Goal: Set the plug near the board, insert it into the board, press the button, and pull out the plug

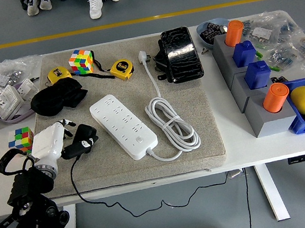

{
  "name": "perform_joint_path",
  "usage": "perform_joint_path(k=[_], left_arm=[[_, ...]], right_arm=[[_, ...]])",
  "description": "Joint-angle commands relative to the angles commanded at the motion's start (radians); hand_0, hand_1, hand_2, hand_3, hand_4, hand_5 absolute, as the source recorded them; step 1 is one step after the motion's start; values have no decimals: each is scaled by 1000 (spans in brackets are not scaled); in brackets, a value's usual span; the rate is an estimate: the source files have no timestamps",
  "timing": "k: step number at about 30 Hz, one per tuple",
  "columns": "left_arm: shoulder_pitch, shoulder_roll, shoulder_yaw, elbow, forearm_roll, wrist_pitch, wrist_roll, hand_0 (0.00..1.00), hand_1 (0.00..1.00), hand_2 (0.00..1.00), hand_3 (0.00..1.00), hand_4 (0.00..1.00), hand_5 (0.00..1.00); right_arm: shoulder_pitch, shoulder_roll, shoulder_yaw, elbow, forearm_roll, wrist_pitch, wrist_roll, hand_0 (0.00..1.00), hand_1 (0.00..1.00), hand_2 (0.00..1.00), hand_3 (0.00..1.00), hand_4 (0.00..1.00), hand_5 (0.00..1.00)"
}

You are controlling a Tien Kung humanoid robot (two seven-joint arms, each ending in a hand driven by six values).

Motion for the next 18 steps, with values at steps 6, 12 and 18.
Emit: perform_joint_path(k=[6,12,18], left_arm=[[-10,-5,7,18,10,6,-1,425,478,444,634,998,506],[-18,-8,13,31,27,30,-13,303,324,362,517,998,234],[-19,-8,16,31,59,49,-35,221,297,340,526,847,61]], right_arm=[[0,0,0,1,-1,-1,1,550,589,542,508,844,360],[1,0,6,4,-6,-2,2,551,589,542,508,845,360],[1,0,8,5,-9,-3,2,552,589,542,507,845,360]])
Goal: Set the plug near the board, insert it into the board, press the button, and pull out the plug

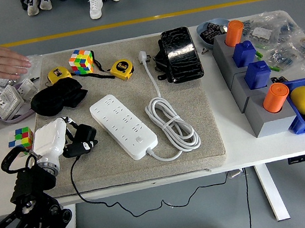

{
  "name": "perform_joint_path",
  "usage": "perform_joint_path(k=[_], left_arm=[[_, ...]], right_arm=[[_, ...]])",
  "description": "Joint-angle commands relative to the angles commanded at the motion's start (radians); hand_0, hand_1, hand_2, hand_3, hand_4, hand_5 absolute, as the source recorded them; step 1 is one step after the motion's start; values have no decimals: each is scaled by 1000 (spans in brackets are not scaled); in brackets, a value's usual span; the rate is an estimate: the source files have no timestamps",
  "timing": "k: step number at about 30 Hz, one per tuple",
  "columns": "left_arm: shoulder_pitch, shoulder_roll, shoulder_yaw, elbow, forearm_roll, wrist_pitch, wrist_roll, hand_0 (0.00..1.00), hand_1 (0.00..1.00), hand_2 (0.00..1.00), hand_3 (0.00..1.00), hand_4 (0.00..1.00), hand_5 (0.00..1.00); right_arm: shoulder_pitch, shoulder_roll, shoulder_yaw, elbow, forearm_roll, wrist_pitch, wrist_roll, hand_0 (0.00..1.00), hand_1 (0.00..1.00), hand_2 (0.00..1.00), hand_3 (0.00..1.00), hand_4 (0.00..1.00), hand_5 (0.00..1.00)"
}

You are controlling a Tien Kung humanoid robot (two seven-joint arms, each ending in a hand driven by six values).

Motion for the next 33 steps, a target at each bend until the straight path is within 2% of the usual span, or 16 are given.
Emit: perform_joint_path(k=[2,3,5,9,12,15,19,21,26,33], left_arm=[[2,1,-2,-6,6,-4,-7,221,297,340,526,847,61],[3,3,-4,-9,8,-7,-12,208,292,322,521,788,2],[4,7,-7,-15,5,-9,-30,208,292,322,521,788,2],[7,19,-20,-31,-31,11,-104,201,271,315,516,761,2],[1,30,-24,-26,-88,66,-206,201,271,315,516,761,2],[-9,39,-20,-10,-148,88,-312,177,254,311,508,749,2],[-35,49,10,19,-208,89,-458,177,254,311,508,749,2],[-49,49,25,34,-220,82,-495,181,249,307,507,753,6],[-81,42,67,72,-222,66,-513,181,249,307,507,753,6],[-99,26,78,116,-179,73,-490,182,226,304,507,757,24]], right_arm=[[-1,0,0,0,0,0,0,552,589,542,507,845,360],[-1,0,0,0,0,0,0,552,589,542,507,845,362],[-1,0,0,0,-1,0,0,552,589,542,507,845,362],[-2,1,0,0,-2,-1,0,552,589,542,507,844,362],[-1,1,0,-1,-1,-1,0,552,589,542,507,844,362],[0,1,0,-1,-1,-1,0,552,589,542,507,846,362],[1,0,-1,0,0,0,0,552,589,542,507,846,362],[1,-1,-2,0,0,0,0,551,589,542,507,846,363],[0,-3,-7,0,2,1,0,551,589,542,507,846,363],[0,-5,-2,5,-3,0,0,551,589,542,507,846,363]])
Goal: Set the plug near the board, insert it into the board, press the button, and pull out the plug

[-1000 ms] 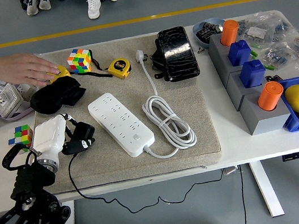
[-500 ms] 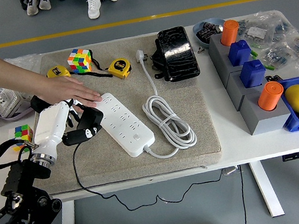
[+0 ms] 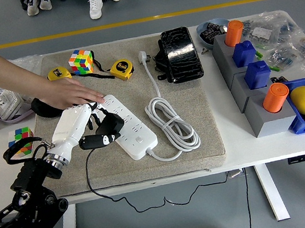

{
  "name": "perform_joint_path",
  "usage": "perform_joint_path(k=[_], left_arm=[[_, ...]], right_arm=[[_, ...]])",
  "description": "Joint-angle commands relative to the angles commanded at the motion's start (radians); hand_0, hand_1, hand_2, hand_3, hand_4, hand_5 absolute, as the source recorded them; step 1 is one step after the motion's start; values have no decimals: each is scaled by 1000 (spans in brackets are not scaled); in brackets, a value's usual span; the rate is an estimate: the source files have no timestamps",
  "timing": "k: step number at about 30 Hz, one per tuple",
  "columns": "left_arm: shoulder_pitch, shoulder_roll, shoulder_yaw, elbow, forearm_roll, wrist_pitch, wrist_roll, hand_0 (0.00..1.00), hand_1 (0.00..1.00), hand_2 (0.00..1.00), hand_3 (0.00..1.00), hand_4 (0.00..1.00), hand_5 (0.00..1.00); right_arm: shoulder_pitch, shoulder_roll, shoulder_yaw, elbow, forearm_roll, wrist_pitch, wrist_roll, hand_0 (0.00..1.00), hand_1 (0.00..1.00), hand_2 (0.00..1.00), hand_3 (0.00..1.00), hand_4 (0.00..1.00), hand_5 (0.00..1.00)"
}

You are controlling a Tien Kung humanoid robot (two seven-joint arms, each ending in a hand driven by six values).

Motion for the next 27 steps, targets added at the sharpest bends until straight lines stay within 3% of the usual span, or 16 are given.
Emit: perform_joint_path(k=[27], left_arm=[[9,11,-18,42,45,-22,2,182,209,308,511,772,45]], right_arm=[[-6,1,11,5,-8,-1,2,551,589,542,508,847,363]])
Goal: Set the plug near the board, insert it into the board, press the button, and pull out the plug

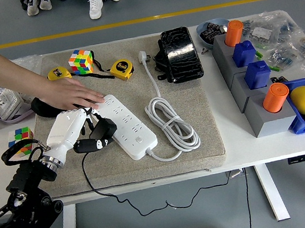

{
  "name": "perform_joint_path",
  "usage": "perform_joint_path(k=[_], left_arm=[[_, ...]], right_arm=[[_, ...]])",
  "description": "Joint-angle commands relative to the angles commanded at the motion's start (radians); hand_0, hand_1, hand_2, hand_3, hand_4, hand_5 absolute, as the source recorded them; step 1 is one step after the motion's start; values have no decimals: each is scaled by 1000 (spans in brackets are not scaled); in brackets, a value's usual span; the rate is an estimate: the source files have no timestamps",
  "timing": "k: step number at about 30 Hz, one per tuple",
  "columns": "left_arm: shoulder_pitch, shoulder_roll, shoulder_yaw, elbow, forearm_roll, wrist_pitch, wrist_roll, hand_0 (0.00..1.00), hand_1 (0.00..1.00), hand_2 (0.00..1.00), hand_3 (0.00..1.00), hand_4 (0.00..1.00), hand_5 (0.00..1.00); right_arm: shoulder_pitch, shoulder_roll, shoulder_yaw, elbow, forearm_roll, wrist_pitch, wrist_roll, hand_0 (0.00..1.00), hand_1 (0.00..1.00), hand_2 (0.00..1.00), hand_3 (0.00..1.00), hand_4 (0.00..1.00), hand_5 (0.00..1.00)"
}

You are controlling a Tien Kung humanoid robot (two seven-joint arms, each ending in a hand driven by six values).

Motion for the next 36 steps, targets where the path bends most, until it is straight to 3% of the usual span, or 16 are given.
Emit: perform_joint_path(k=[9,10,15,16,21,22,27,28,33,34,36], left_arm=[[3,-3,4,1,-5,-10,-9,184,213,315,512,777,49],[3,-4,5,0,-5,-10,-10,191,248,372,530,800,56],[-4,-10,6,-1,-3,-12,-3,191,248,372,530,800,56],[-5,-11,5,0,-3,-15,2,227,335,456,531,992,150],[-4,-14,-3,1,-11,-36,15,227,335,456,531,992,150],[-4,-14,-6,1,-12,-40,16,361,532,547,602,998,340],[-1,-13,-17,-2,-29,-56,15,361,532,547,602,998,340],[0,-13,-18,-3,-31,-57,15,409,587,612,671,998,464],[9,-10,-32,-23,-47,-71,10,409,587,612,671,998,464],[11,-9,-35,-31,-48,-74,13,427,621,657,697,998,583],[17,-7,-39,-49,-56,-73,17,427,621,657,697,998,583]], right_arm=[[-1,2,4,2,-5,0,0,551,589,542,508,847,362],[-1,1,4,3,-5,-1,1,551,589,542,508,846,362],[0,1,6,4,-6,-1,1,551,589,542,508,846,362],[0,1,6,4,-7,-1,0,551,589,542,508,846,362],[-2,0,7,3,-6,-1,0,551,589,542,508,846,362],[-2,0,7,3,-5,-1,0,552,589,542,508,846,362],[-2,1,7,3,-5,0,0,552,589,542,508,846,362],[-2,1,7,3,-5,0,0,551,588,542,508,846,361],[-3,1,6,3,-5,0,0,551,588,542,508,846,361],[-3,1,7,3,-5,0,0,551,588,542,508,845,360],[-3,1,9,4,-6,0,0,551,588,542,508,845,360]])
